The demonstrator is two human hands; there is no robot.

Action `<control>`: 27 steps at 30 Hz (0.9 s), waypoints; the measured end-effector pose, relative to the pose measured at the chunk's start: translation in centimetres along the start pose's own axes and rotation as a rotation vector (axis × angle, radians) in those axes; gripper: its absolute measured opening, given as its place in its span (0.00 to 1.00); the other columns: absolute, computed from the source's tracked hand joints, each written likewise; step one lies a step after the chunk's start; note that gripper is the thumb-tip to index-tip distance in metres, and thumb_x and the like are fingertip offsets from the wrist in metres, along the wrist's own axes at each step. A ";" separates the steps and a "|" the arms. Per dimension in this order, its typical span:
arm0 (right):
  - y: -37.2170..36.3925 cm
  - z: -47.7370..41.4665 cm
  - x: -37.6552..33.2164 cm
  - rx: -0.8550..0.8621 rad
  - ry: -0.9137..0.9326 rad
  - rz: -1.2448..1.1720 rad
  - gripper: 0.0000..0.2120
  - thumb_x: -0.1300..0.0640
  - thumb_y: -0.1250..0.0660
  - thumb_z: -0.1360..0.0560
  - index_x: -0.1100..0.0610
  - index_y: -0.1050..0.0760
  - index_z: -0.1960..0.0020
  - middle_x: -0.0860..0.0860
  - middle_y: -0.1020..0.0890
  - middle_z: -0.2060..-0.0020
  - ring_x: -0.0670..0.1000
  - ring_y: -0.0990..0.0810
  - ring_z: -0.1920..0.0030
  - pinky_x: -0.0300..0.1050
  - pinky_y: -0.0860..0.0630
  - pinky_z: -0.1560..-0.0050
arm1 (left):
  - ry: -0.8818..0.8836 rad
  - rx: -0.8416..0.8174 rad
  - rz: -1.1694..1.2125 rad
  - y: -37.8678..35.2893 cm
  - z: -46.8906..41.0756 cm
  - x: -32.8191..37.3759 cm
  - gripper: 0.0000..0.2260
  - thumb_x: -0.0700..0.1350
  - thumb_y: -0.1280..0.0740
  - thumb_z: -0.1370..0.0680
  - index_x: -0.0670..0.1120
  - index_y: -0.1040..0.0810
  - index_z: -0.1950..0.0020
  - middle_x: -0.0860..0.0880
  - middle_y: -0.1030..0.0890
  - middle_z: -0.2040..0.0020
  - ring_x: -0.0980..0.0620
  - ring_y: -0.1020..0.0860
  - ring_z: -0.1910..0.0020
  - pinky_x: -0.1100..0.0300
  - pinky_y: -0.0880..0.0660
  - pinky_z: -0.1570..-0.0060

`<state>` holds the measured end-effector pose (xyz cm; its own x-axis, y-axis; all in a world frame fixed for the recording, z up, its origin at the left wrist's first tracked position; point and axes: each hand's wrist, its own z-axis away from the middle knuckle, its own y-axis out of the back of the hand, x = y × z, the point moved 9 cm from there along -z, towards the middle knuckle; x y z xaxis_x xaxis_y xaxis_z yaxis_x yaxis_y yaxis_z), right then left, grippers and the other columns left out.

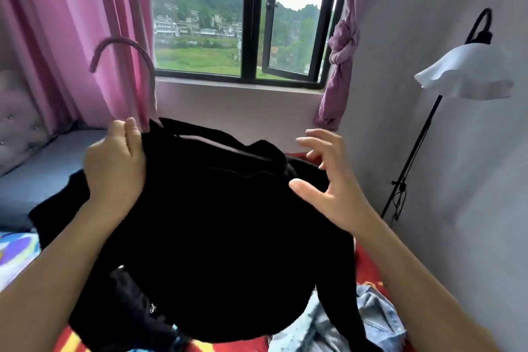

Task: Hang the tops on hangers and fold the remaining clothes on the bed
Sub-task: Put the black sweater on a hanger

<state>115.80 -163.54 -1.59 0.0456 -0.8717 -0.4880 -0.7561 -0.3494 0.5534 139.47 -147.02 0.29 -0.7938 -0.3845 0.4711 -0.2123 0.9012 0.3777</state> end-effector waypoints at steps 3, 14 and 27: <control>0.5 0.9 6.3 -0.220 -0.377 -0.294 0.28 0.37 0.34 0.34 0.45 0.34 0.37 0.45 0.27 0.40 0.33 0.27 0.45 0.29 0.32 0.44 | -0.019 0.027 -0.007 0.9 -1.3 0.8 0.18 0.45 0.48 0.17 0.30 0.29 0.53 0.25 0.26 0.63 0.27 0.26 0.60 0.42 0.34 0.60; 2.1 1.1 7.7 0.053 -0.227 0.399 0.09 0.51 0.30 0.28 0.55 0.18 0.54 0.44 0.17 0.65 0.44 0.20 0.64 0.42 0.25 0.61 | -0.131 -0.019 -0.140 -0.6 -2.1 2.2 0.16 0.43 0.46 0.17 0.31 0.29 0.53 0.28 0.25 0.64 0.28 0.24 0.62 0.48 0.40 0.64; 2.5 -0.8 9.9 -0.048 -0.617 -0.646 0.11 0.55 0.32 0.31 0.54 0.22 0.72 0.48 0.24 0.76 0.43 0.25 0.76 0.35 0.28 0.74 | -0.418 -0.132 0.032 -1.1 0.7 4.0 0.19 0.48 0.47 0.22 0.36 0.31 0.67 0.38 0.29 0.78 0.37 0.28 0.80 0.53 0.32 0.75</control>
<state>114.90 -173.34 -4.54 0.0835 -0.1643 -0.9829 -0.6760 -0.7340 0.0652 136.13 -149.37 1.21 -0.9670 -0.2184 0.1312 -0.1309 0.8678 0.4794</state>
